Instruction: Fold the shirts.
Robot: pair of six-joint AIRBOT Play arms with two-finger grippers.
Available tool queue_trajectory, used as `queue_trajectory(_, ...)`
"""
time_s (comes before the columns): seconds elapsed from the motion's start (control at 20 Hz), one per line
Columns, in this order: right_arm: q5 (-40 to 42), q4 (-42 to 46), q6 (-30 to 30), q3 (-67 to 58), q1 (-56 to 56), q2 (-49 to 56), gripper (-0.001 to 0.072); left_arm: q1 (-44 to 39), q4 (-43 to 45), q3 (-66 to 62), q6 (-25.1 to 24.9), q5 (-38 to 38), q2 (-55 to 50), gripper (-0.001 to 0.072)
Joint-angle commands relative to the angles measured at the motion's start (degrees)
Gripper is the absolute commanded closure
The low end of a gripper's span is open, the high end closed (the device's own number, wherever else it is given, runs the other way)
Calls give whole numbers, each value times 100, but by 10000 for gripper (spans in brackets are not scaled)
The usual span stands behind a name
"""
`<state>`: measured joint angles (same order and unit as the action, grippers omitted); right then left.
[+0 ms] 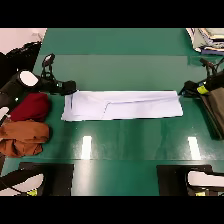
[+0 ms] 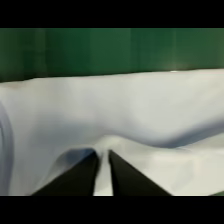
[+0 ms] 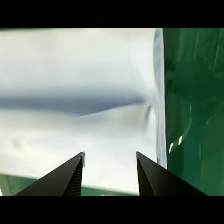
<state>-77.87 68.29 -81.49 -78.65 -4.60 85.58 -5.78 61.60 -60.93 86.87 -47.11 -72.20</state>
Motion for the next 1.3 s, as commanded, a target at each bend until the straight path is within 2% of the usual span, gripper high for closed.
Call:
queue_trajectory(0.0, -260, -525, 144, -780, -72, 728, 325, 11, 15, -254, -26, 212, -157, 98)
queue_trajectory(0.15, -614, -713, 531, -927, -304, 935, 325, 11, 13, -610, -31, -291, -142, 99)
queue_trajectory(0.2, -640, -717, 678, -822, -431, 933, 324, 11, 9, -730, -35, -575, -142, 193)
queue_trajectory(0.25, -730, -732, 776, -699, -575, 933, 324, 11, 11, -789, -83, -785, -142, 441)
queue_trajectory(0.3, -782, -730, 870, -535, -723, 933, 312, 2, -28, -800, -212, -927, -142, 627)
queue_trajectory(0.35, -772, -732, 874, -332, -883, 938, 174, -9, -35, -798, -247, -1016, -144, 681)
queue_trajectory(0.4, -752, -739, 914, -142, -1023, 957, 123, -35, -55, -798, -245, -1080, -142, 681)
queue_trajectory(0.45, -752, -752, 1036, 26, -1176, 1016, 118, -68, -85, -798, -243, -1093, -144, 682)
queue_trajectory(0.75, -822, -2050, 1587, 339, -1357, 1733, 143, -435, -205, -798, -223, -1040, -173, 682)
queue_trajectory(0.9, -813, -2173, 1644, 339, -1043, 1912, 171, -737, -208, -793, -216, -793, -186, 682)
queue_trajectory(0.95, -785, -2173, 1801, 337, -944, 1908, 328, -841, -205, -793, -160, -614, -186, 682)
queue_trajectory(1.0, -778, -2177, 1928, 328, -846, 1878, 520, -957, -208, -793, -133, -380, -188, 682)
queue_trajectory(1.05, -763, -2179, 1971, 328, -793, 1823, 611, -1069, -219, -809, -133, -157, -227, 682)
queue_trajectory(1.2, -776, -2236, 1967, 328, -765, 1460, 700, -1397, -417, -1054, -133, -2, -693, 682)
queue_trajectory(1.25, -778, -2267, 1965, 328, -763, 1257, 700, -1521, -494, -1207, -138, -15, -940, 682)
